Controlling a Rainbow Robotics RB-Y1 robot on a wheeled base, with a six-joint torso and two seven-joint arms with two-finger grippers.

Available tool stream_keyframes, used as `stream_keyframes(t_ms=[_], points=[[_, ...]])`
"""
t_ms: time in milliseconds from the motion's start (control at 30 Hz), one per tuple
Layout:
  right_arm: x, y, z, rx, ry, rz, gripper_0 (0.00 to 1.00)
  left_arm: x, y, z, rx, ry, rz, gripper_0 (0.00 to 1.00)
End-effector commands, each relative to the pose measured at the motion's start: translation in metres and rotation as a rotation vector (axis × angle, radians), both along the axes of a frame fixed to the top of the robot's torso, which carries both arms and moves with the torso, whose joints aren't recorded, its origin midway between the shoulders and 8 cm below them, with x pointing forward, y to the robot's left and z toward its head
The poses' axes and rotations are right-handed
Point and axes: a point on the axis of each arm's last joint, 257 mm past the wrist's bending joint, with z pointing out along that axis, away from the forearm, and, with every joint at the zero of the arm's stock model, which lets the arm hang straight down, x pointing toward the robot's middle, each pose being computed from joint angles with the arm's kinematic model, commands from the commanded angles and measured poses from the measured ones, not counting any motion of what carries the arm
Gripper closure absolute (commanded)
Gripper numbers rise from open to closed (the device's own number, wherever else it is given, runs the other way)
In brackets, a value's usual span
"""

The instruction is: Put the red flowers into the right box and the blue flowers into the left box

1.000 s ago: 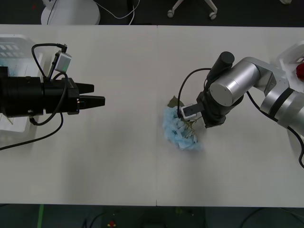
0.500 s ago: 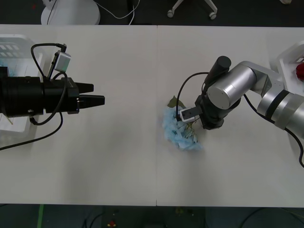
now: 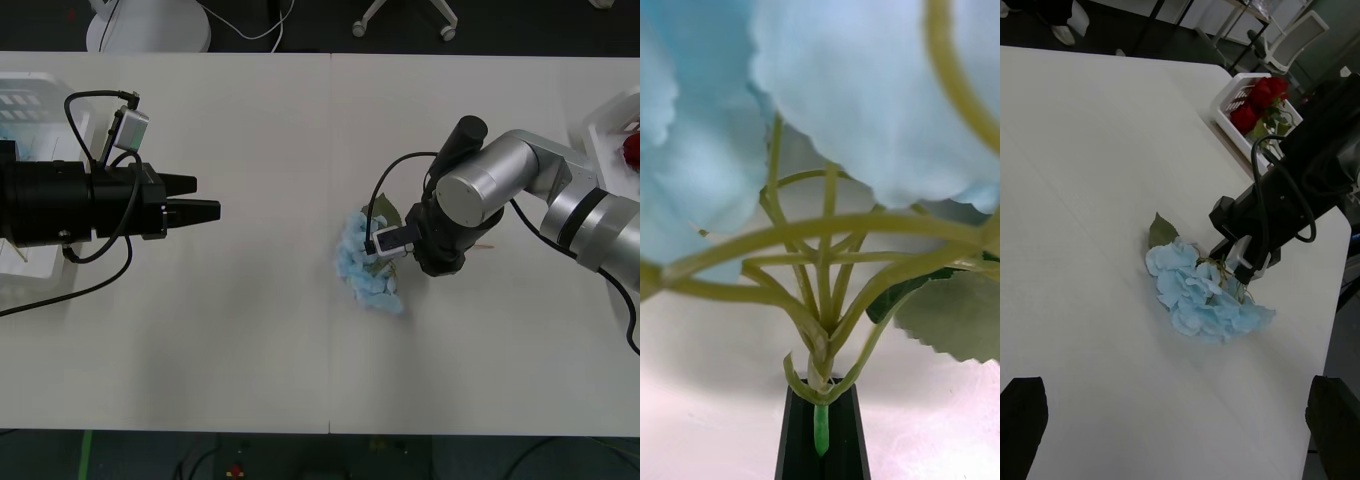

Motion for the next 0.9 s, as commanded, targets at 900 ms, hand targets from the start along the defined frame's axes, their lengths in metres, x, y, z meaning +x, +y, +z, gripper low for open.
stream_keyframes(t_ms=[900], points=[[-0.026,0.156,0.331,1.183,0.188,-0.039,1.00,-0.017,-0.016,0.014,-0.149,-0.072,-0.038,0.00]])
